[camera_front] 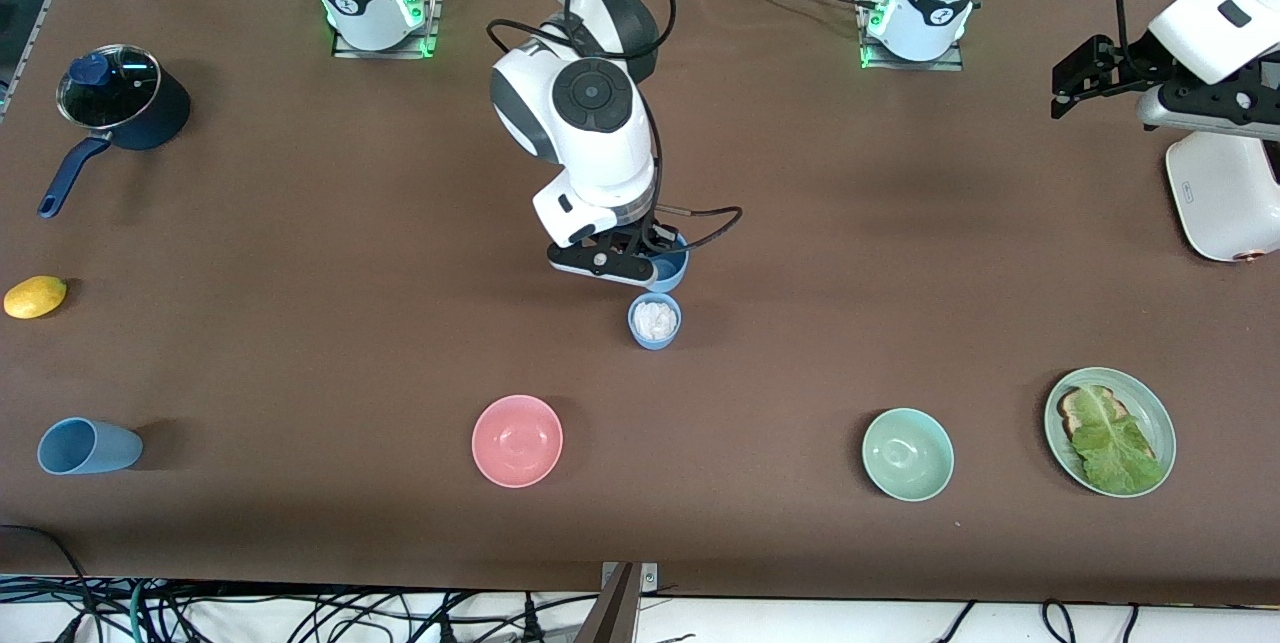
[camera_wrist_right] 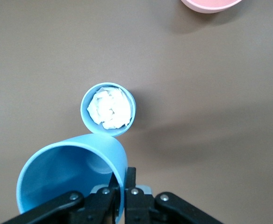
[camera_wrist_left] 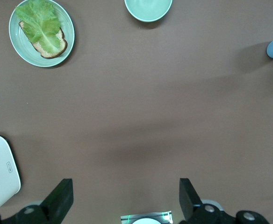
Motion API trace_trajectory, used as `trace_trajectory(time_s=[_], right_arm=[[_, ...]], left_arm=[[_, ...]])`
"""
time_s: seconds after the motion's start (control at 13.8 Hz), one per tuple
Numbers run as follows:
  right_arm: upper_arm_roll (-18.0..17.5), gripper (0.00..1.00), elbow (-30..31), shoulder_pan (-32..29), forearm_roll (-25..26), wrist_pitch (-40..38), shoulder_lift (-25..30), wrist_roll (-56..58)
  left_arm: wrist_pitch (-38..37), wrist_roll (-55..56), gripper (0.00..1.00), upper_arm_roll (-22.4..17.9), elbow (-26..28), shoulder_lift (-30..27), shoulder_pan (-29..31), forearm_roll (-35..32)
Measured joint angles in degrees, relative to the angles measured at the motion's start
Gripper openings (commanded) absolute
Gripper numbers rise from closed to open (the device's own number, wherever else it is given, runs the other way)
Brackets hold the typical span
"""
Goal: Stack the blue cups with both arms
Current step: 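Carry the blue cup with the right gripper over the tissue cup, then lower the blue cup onto the tissue cup with the right gripper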
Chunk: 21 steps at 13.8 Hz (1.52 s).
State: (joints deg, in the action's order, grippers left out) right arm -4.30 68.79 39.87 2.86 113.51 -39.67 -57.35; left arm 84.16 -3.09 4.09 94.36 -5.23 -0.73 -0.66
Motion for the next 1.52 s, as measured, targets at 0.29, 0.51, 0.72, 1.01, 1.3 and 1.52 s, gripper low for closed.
trace_trajectory(time_s=[0.29,0.51,0.72,1.01,1.3,1.52], right_arm=[[1.0,0.0,-0.01,0.09,0.66,1.94,-0.71,-0.09],[2.15,0.0,-0.01,0.08,1.3,3.43,-0.95,-0.09],[2.55,0.0,-0.01,0.08,2.83,5.32,-1.99,-0.09],[2.54,0.0,-0.05,0.42,3.1,5.88,-3.01,-0.09],[2.55,0.12,-0.06,0.7,3.12,5.92,-3.2,-0.1],[2.56,0.48,-0.08,0.7,3.12,6.37,-3.2,-0.1]], left_arm=[[1.82,0.0,1.0,-0.18,0.01,1.61,0.31,0.0],[2.07,0.0,1.0,-0.2,0.01,2.36,0.51,0.0],[2.31,0.0,1.0,-0.2,-0.01,2.46,0.53,0.0],[2.34,0.0,1.0,-0.2,-0.01,2.46,0.53,0.0],[2.34,0.0,1.0,-0.29,0.0,3.04,1.89,0.08],[2.34,-0.1,1.0,-0.34,0.0,3.61,3.19,0.29]])
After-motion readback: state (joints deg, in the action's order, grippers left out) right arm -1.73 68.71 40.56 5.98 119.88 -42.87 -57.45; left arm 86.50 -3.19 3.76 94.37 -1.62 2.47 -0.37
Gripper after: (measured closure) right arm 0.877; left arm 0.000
